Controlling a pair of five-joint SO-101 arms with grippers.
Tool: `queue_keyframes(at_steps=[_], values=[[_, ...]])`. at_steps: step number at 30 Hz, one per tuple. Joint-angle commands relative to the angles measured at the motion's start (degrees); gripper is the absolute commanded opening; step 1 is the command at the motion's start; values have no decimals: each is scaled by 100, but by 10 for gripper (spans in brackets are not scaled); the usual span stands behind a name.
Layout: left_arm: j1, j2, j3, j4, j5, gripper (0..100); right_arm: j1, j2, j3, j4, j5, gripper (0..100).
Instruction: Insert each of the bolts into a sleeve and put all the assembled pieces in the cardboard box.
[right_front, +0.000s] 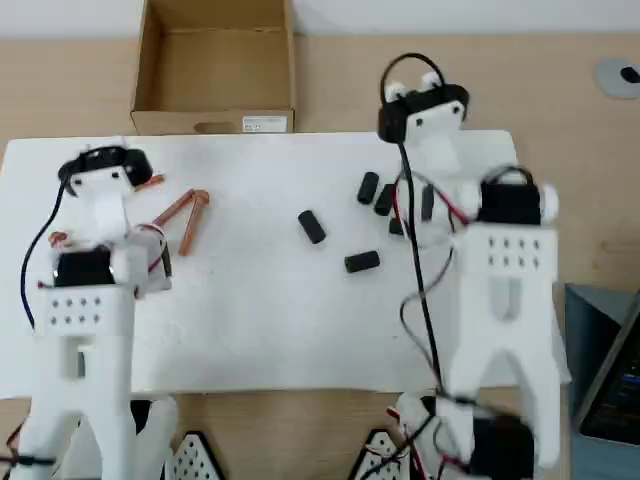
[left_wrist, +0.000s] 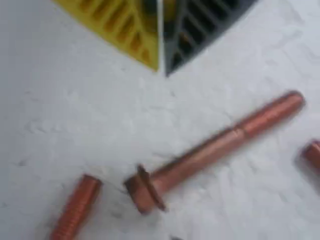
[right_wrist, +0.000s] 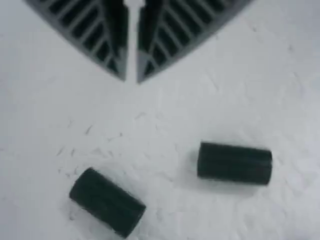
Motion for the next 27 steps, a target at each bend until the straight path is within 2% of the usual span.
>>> queue_keyframes(at_steps=[1, 4, 9, 13, 20, 27], values=[[-440, 479, -774, -79, -484, 7, -4, 734, -822, 378, 598, 9], [-765, 831, -1090, -44, -721, 7, -13, 1376, -1033, 835, 1899, 9], [-888, 1244, -1204, -44, -1257, 7, -13, 1903, -1253, 853, 2787, 10], [-888, 1402, -1196, -35, -1503, 17, -22, 2097, -1437, 659, 3182, 85], [-888, 1543, -1222, 141, -1521, 179, -22, 2642, -1701, 668, 3895, 113], [-853, 1552, -1222, 149, -1530, 198, -180, 3363, -2255, 677, 4123, 168]])
